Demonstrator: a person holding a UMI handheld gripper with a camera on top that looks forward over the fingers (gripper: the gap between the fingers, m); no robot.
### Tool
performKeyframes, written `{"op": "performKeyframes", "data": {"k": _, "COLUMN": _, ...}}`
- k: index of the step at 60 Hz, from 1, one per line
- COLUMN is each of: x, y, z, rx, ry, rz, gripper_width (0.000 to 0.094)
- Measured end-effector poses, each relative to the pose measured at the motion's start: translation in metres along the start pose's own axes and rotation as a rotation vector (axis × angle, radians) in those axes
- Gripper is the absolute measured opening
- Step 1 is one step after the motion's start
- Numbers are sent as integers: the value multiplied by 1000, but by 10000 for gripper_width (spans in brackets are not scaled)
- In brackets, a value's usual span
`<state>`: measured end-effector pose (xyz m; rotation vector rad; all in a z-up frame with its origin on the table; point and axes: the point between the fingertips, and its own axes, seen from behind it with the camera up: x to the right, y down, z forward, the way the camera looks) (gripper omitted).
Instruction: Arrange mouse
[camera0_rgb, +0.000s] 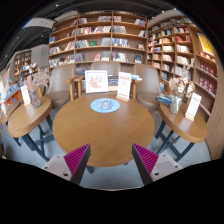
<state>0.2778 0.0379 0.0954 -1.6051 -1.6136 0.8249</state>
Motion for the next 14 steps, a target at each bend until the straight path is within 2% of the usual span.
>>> {"op": "performKeyframes", "data": {"k": 7, "x": 5, "y": -4, "z": -7, "rx": 26, "ry": 24, "rz": -23, "gripper_width": 851}}
{"op": "performKeyframes", "data": {"k": 14, "x": -8, "y": 0, "z": -12, "rx": 23, "ry": -21, "rz": 0, "gripper_width": 847}}
